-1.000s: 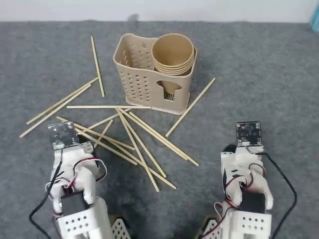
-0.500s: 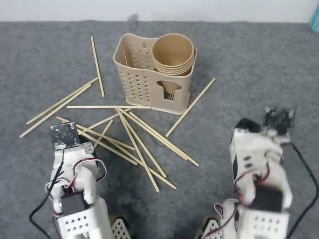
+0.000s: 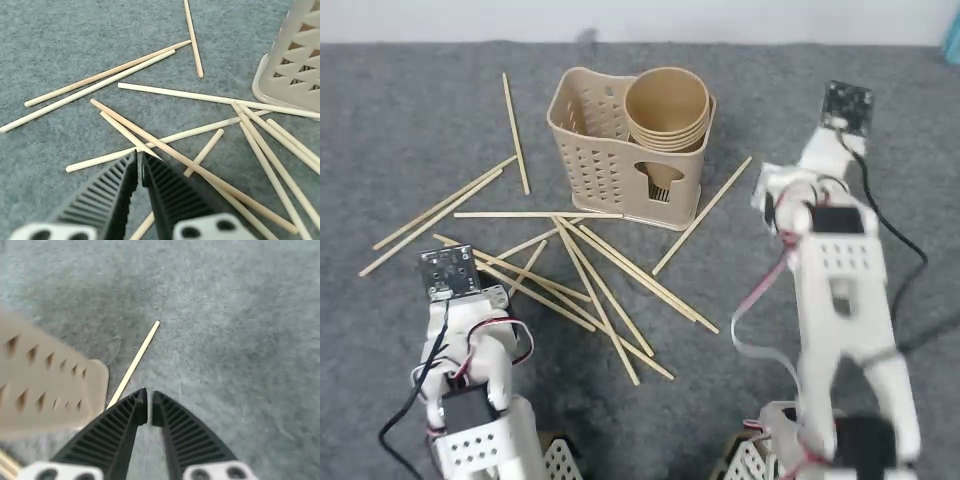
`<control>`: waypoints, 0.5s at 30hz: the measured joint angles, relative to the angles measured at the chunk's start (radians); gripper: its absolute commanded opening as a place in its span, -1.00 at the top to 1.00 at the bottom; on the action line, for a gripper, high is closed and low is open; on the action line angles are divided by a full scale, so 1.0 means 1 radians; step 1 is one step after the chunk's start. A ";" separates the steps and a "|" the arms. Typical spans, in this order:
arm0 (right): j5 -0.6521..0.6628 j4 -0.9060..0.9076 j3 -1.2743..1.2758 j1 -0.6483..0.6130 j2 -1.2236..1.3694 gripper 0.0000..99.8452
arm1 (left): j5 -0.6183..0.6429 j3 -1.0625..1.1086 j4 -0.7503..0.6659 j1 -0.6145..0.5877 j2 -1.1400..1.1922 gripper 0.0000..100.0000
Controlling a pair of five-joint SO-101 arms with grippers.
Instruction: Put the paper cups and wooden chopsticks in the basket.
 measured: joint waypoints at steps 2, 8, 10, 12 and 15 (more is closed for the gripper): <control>-0.040 -0.017 -0.072 0.003 0.115 0.65 | 0.000 0.000 0.000 0.000 0.000 0.97; -0.106 -0.028 -0.321 0.000 0.445 0.70 | 0.000 0.000 0.000 0.000 0.000 0.97; -0.115 -0.028 -0.417 -0.009 0.554 0.70 | 0.000 0.000 0.000 0.000 0.000 0.97; -0.118 -0.028 -0.508 -0.017 0.654 0.70 | 0.000 0.000 0.000 0.000 0.000 0.97; -0.118 -0.028 -0.617 -0.020 0.756 0.70 | -0.002 0.000 0.000 0.000 0.000 0.97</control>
